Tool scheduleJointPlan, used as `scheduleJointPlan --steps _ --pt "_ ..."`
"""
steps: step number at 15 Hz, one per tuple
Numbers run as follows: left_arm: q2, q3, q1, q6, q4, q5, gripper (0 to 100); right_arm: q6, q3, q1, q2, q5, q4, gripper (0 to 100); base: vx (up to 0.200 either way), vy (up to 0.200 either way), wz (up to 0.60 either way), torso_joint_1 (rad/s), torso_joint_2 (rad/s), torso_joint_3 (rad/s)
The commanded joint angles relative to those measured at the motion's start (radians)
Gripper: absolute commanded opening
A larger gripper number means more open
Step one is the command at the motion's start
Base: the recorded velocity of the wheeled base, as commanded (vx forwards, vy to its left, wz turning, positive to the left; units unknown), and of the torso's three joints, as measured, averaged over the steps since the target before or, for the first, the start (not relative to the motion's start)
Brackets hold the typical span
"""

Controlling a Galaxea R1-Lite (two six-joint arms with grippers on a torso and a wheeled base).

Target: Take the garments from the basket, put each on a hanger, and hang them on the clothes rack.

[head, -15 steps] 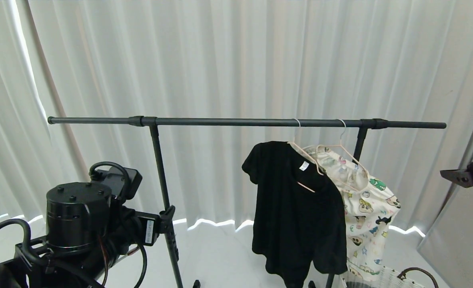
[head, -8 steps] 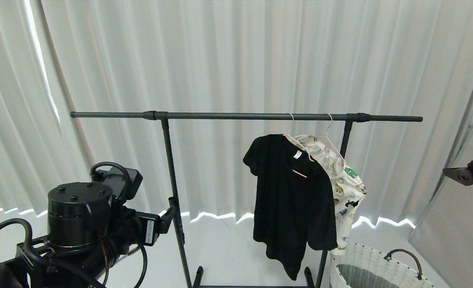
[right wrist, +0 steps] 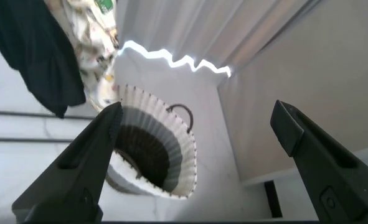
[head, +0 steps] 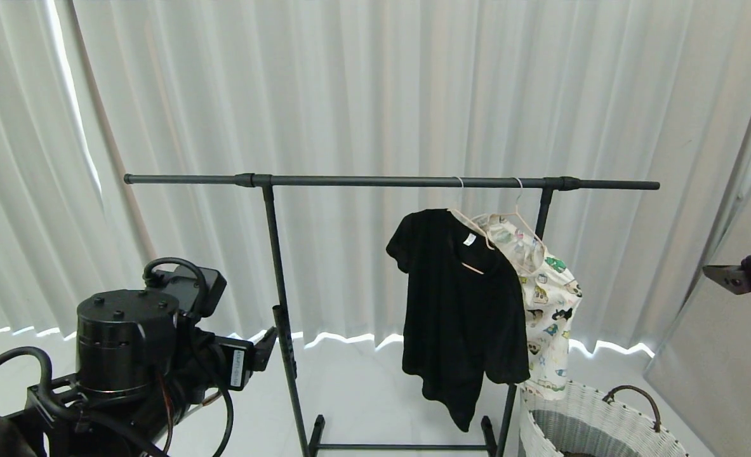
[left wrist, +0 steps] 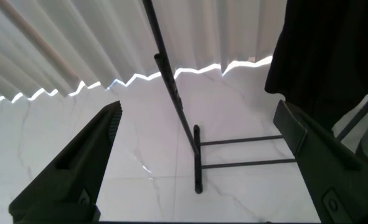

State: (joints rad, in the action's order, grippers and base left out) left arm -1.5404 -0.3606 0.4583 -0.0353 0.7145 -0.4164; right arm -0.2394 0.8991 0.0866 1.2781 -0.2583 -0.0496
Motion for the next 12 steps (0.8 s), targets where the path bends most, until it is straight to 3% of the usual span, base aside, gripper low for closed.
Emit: scheduleJointPlan --steps 1,5,9,12 --pt "-0.001 0.0 -0.003 0.0 0.0 -0.002 100 -0.005 -0.036 -0.002 0.0 -0.018 0.051 100 0.0 0.0 0.0 0.0 0.0 0.0" --pt "0.01 0.015 -0.058 0.014 0.0 -0.012 100 -0.058 -0.078 -0.016 -0.043 -0.03 0.102 100 0.0 0.0 0.0 0.0 0.0 0.0" --pt "0.023 0.02 -0.104 0.052 0.0 -0.128 100 -0.071 -0.126 -0.016 -0.105 -0.032 0.103 100 0.0 0.0 0.0 0.0 0.0 0.0" --pt "0.068 0.034 -0.153 0.048 0.0 -0.133 100 -0.074 -0.149 -0.018 -0.164 -0.032 0.1 100 0.0 0.0 0.0 -0.141 0.32 0.175"
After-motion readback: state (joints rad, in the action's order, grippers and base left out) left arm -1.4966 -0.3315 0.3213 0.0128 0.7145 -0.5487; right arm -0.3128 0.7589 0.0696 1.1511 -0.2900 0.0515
